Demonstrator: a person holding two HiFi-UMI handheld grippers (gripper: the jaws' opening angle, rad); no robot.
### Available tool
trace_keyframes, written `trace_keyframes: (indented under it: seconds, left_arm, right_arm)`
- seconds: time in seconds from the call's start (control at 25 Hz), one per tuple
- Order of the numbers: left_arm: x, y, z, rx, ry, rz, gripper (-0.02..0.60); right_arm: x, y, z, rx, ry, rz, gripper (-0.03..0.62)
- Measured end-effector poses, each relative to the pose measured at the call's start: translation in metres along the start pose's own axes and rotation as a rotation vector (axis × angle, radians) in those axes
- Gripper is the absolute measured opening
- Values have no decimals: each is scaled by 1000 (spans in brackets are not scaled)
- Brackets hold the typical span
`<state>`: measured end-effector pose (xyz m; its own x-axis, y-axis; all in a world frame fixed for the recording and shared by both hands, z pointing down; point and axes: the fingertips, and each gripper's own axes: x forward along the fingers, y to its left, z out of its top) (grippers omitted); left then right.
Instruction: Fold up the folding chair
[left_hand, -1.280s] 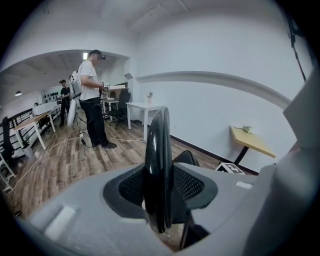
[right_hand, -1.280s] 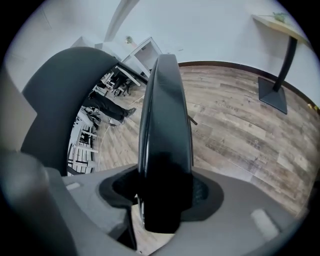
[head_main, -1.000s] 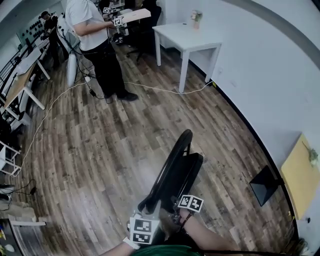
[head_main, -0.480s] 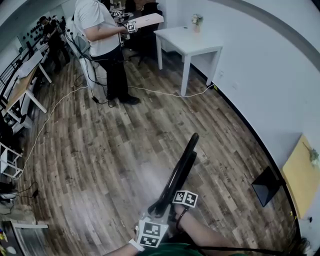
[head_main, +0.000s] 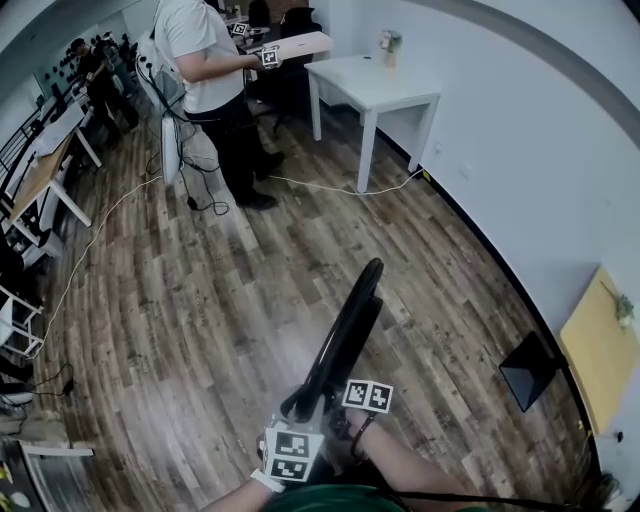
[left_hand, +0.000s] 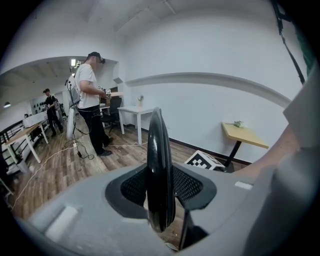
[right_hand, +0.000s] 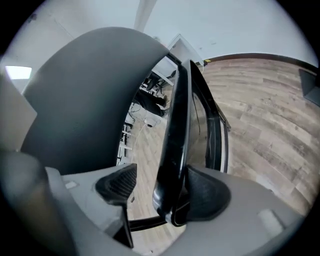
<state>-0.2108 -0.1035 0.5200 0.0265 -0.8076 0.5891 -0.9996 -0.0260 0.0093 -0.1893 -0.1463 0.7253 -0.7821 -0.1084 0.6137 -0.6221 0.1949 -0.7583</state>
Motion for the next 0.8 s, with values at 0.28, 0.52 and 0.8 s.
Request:
trace_keyframes:
  seconds: [0.28, 0.52, 0.8]
  left_arm:
    - [-1, 14, 3, -14, -11, 33, 146]
    - [-4, 7, 0, 3, -22, 40, 147]
    - [-2, -16, 3, 26, -20, 33, 149]
  right_arm:
    - [-67, 1, 19, 27, -100, 44, 304]
    - [-131, 26, 46, -119, -226, 51, 302]
    - [-209, 67, 64, -479, -338, -1, 194]
